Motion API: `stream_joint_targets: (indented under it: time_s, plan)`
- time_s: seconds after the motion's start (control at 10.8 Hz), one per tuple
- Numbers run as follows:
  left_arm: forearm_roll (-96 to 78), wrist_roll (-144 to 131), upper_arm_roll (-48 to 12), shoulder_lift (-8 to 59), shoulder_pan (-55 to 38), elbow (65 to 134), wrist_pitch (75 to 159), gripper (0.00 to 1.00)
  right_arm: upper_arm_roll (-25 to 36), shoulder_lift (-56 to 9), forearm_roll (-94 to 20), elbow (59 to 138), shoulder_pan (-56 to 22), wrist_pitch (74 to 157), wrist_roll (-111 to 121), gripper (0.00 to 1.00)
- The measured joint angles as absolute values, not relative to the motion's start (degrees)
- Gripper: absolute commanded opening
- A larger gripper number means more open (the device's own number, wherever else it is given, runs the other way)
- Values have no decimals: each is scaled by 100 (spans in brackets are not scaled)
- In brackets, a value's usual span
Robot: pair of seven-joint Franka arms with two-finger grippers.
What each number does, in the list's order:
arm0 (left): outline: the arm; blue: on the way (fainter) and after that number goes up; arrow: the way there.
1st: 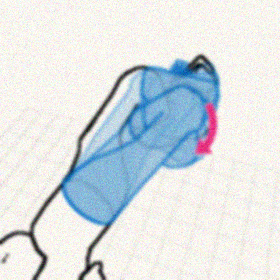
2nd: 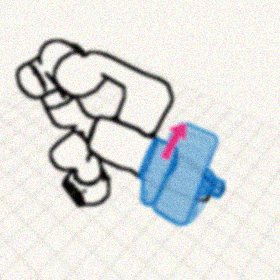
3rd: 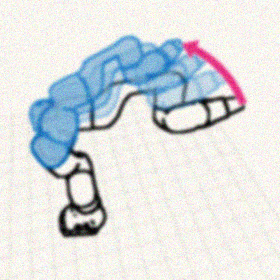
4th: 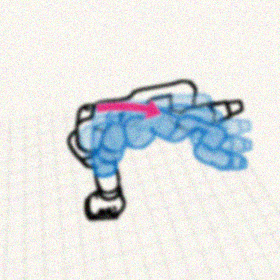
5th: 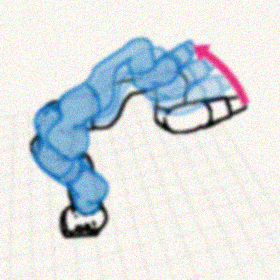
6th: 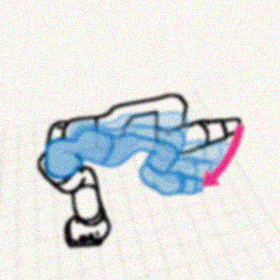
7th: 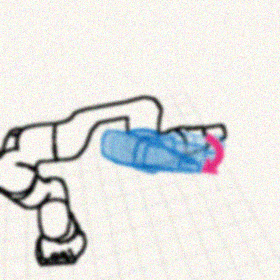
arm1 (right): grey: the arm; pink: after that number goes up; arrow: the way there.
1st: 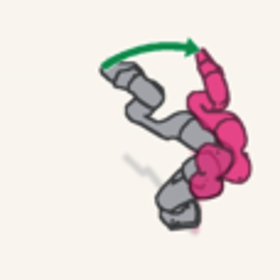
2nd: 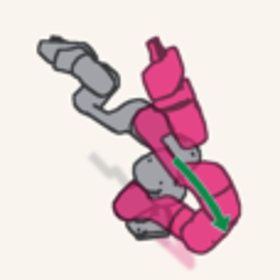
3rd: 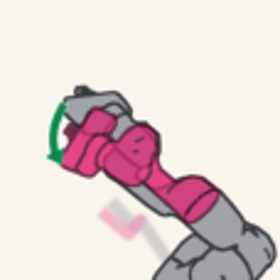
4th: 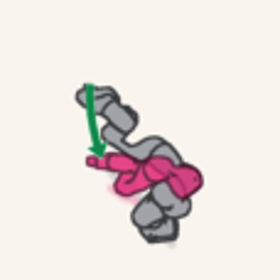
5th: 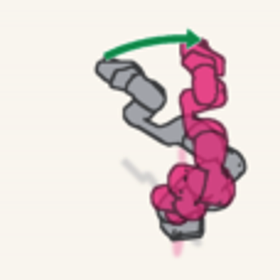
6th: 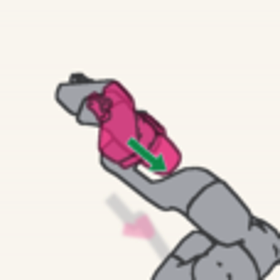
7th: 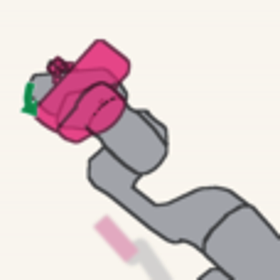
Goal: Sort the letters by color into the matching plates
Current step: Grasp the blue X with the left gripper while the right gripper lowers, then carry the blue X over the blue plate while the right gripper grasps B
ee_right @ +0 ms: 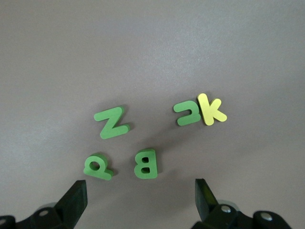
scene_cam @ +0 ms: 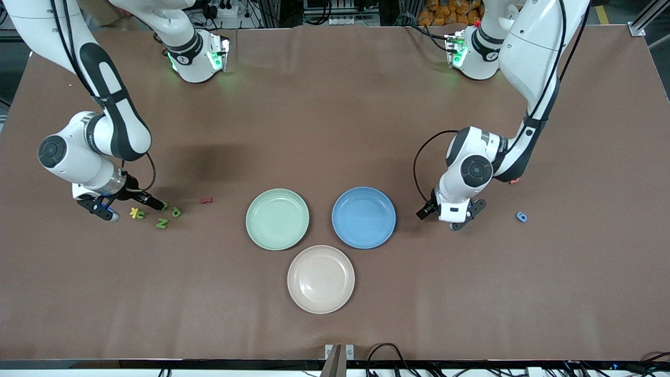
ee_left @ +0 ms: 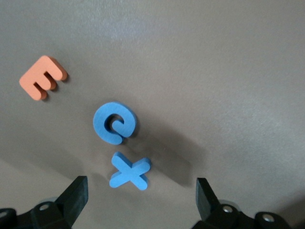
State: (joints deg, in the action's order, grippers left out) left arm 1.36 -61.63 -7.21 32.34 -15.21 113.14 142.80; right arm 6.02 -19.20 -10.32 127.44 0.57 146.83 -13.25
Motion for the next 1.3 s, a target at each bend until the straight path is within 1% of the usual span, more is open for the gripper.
stream_joint_targets:
  time_s: [0.56, 0.65, 0.74, 0.84, 1.21, 1.3]
  plan:
    - [139, -6159, -707, 3372, -1506, 11285, 14439, 100, 602, -2186, -1033, 12852, 19, 14983, -1327, 100]
    - [139, -6159, -707, 3383, -1506, 11282, 14449, 64, 602, -2231, -1033, 12855, 13, 15026, -1327, 100]
    - [139, -6159, -707, 3386, -1506, 11276, 14452, 10, 602, -2280, -1033, 12856, 12, 15057, -1327, 100]
    - [139, -6159, -703, 3386, -1506, 11268, 14453, 0, 602, -2331, -1033, 12857, 12, 15098, -1327, 100]
    - [139, -6161, -670, 3314, -1504, 11231, 14445, 0, 602, -2460, -1033, 12868, 12, 15204, -1327, 100]
    - [139, -6161, -670, 3312, -1505, 11231, 14442, 0, 602, -2469, -1033, 12887, 12, 15239, -1327, 96]
